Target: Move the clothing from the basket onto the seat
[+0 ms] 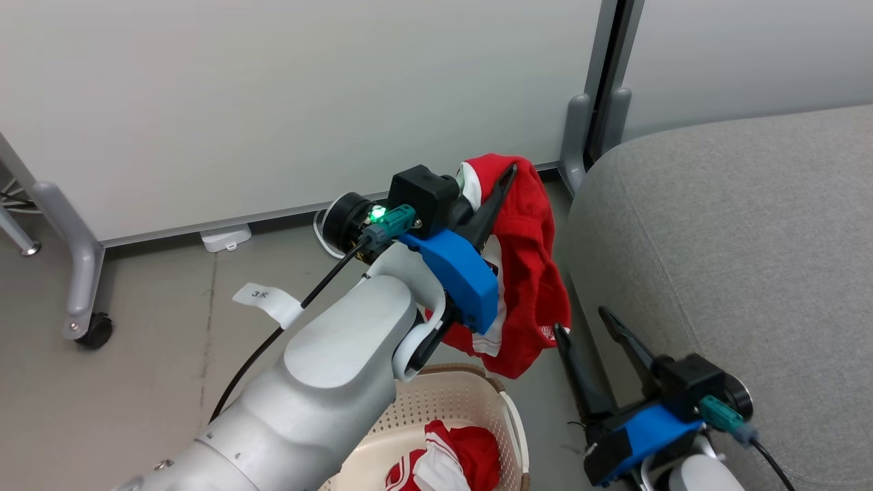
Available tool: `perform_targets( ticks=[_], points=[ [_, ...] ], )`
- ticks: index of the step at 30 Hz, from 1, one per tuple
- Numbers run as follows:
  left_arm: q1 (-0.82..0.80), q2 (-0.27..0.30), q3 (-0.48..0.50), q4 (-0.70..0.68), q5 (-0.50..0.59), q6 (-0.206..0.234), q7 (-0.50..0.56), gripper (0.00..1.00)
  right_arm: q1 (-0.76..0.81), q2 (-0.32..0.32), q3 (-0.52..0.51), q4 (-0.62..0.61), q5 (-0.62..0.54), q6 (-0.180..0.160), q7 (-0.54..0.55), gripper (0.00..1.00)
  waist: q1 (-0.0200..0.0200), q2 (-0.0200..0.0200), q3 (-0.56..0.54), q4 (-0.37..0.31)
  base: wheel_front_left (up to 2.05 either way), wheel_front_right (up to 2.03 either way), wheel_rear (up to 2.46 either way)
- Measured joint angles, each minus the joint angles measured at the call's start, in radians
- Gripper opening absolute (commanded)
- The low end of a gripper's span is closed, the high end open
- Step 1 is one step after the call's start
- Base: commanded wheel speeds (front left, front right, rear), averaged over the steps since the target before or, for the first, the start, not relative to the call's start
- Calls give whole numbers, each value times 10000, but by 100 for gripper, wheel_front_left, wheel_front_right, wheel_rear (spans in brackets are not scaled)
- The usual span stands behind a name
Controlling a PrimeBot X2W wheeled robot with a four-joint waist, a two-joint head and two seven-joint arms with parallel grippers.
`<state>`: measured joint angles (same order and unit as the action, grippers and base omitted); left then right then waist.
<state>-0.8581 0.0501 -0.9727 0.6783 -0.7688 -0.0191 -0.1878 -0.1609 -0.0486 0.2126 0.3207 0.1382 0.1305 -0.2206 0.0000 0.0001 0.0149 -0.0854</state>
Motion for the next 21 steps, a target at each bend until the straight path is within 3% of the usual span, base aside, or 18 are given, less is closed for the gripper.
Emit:
perform_targets(
  ticks=[21],
  points=[
    [-339, 0, -1083, 79, -909, 94, -251, 0, -3083, 0, 928, 2999, 257, 0, 1260, 100, 1, 0, 98, 363, 0, 0, 0]
  ],
)
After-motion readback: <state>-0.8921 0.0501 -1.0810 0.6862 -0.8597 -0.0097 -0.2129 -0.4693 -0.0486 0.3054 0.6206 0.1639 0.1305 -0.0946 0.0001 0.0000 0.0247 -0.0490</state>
